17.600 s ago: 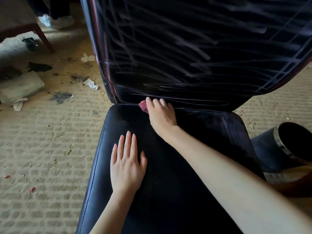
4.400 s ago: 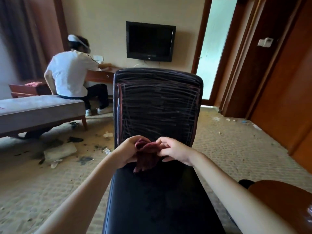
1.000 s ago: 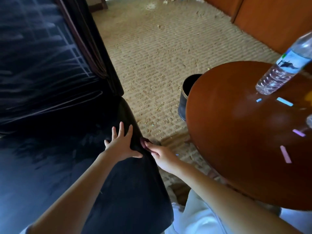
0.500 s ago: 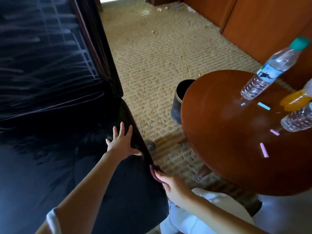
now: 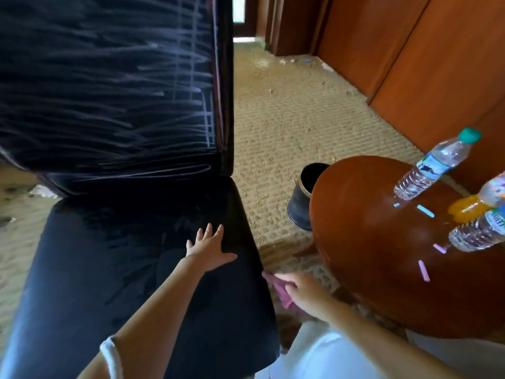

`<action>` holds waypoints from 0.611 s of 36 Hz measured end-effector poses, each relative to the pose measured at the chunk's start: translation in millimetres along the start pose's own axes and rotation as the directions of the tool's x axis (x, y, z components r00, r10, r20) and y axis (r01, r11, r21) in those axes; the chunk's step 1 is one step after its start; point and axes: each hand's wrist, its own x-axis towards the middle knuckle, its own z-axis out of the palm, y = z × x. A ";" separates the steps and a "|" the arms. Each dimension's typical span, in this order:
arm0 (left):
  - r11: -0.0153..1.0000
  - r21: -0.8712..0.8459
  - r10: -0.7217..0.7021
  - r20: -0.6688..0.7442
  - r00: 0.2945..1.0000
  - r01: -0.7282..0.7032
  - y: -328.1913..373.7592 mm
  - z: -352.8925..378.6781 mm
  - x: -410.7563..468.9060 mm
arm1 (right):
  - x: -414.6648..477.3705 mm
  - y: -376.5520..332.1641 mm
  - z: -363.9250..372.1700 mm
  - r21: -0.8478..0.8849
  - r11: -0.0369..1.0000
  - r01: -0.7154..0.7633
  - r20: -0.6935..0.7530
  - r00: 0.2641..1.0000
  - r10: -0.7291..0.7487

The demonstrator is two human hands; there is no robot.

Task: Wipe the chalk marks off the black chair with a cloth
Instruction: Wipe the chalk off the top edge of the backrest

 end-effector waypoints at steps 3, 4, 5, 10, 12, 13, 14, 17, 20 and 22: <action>0.996 -0.068 -0.062 -0.005 0.998 0.062 -26.6 -16.3 -25.1 | 7.1 -35.7 -12.7 0.109 0.992 0.067 -0.141 0.989 -0.051; 0.993 -0.087 -0.081 -0.019 0.997 0.079 -35.5 -22.4 -34.1 | 10.0 -47.1 -15.4 0.129 0.988 0.087 -0.157 0.985 -0.066; 0.990 -0.109 -0.098 -0.026 0.995 0.094 -44.7 -28.4 -42.9 | 12.7 -57.1 -16.6 0.106 0.989 0.105 -0.156 0.984 -0.088; 0.969 -0.225 -0.135 -0.126 0.983 0.104 -88.8 -64.9 -90.6 | 18.5 -122.2 -16.8 -0.005 0.979 0.204 -0.179 0.963 -0.202; 0.962 -0.252 -0.155 -0.191 0.969 0.104 -102.4 -79.2 -111.4 | 13.4 -153.5 -16.9 -0.055 0.972 0.228 -0.237 0.943 -0.235; 0.960 -0.263 -0.163 -0.223 0.961 0.101 -108.0 -86.4 -122.0 | 8.8 -168.8 -17.0 -0.066 0.967 0.247 -0.265 0.930 -0.255; 0.958 -0.271 -0.169 -0.260 0.951 0.096 -113.2 -94.5 -132.8 | 4.2 -183.1 -16.4 -0.066 0.959 0.274 -0.291 0.914 -0.281; 0.949 -0.307 -0.192 -0.380 0.905 0.073 -128.7 -122.4 -163.3 | -9.9 -221.0 -14.8 -0.033 0.936 0.351 -0.375 0.863 -0.337; 0.933 -0.360 -0.223 -0.529 0.819 0.021 -144.1 -154.8 -183.7 | -23.0 -257.2 -16.2 0.015 0.891 0.453 -0.478 0.786 -0.391; 0.916 -0.398 -0.239 -0.630 0.739 -0.044 -151.8 -181.4 -187.8 | -24.6 -287.4 -23.3 0.032 0.837 0.546 -0.560 0.704 -0.437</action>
